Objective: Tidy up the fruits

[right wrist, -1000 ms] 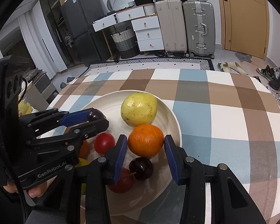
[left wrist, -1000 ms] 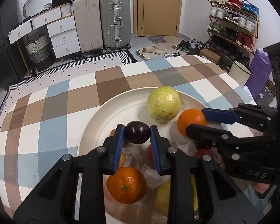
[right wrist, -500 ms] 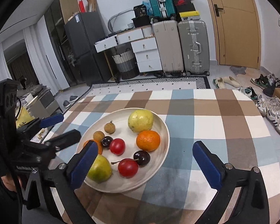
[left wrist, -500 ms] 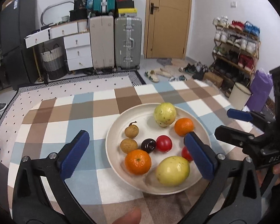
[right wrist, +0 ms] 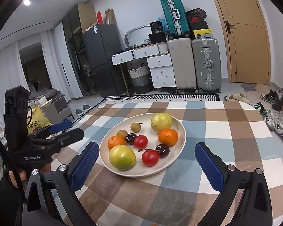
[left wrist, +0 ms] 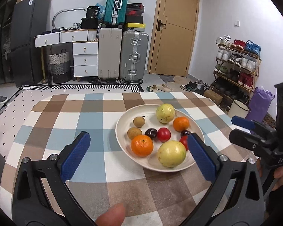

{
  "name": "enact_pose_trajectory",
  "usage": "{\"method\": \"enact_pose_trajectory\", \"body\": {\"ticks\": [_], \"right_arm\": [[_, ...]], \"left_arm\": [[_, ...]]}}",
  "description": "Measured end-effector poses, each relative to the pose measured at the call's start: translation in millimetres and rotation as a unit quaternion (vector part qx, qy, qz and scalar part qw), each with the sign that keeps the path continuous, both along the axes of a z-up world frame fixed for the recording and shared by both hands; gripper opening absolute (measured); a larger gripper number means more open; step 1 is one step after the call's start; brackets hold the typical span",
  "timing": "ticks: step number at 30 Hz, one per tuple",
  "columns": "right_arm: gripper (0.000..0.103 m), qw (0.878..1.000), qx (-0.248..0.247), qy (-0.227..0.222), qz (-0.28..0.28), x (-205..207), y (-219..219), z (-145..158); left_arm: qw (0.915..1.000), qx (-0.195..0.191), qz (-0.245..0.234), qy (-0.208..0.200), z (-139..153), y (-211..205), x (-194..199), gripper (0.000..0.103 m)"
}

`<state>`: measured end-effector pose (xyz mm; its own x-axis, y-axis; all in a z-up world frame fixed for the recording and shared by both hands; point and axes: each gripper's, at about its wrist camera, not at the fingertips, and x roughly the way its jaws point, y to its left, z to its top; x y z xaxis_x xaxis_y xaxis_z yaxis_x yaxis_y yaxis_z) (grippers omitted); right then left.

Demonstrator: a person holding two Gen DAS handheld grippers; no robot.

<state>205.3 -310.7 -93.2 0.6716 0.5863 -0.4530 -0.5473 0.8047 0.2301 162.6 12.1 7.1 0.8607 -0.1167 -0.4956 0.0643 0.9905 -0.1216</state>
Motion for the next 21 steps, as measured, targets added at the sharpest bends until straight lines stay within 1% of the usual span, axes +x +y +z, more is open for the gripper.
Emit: {"method": "enact_pose_trajectory", "body": {"ticks": [4,7,12,15,18,21], "right_arm": [[0.103,1.0,-0.02,-0.023,-0.002,-7.5,4.4,-3.9],[0.103,0.999,-0.03,-0.034,-0.005,-11.9,5.0,-6.0],[0.103,0.998,-0.033,-0.044,-0.011,-13.8,2.0,-9.2],[0.103,0.998,-0.03,-0.052,-0.013,-16.1,1.8,-7.8],[0.103,0.997,-0.037,-0.061,-0.016,-17.5,2.6,-8.7],[0.103,0.997,-0.032,-0.065,-0.018,-17.9,1.1,-8.1]], "left_arm": [[1.0,0.003,0.004,-0.006,-10.7,-4.5,-5.4,0.102],[0.9998,0.004,0.011,-0.013,-12.9,-5.4,-6.6,0.102],[0.9993,0.002,0.028,-0.026,-17.3,-1.9,-10.4,0.102],[0.9992,-0.006,0.025,-0.03,-16.4,1.7,-10.2,0.102],[0.9992,-0.001,0.026,-0.029,-15.4,2.4,-10.0,0.102],[0.9993,0.002,0.023,-0.029,-13.2,1.5,-9.6,0.102]]}}
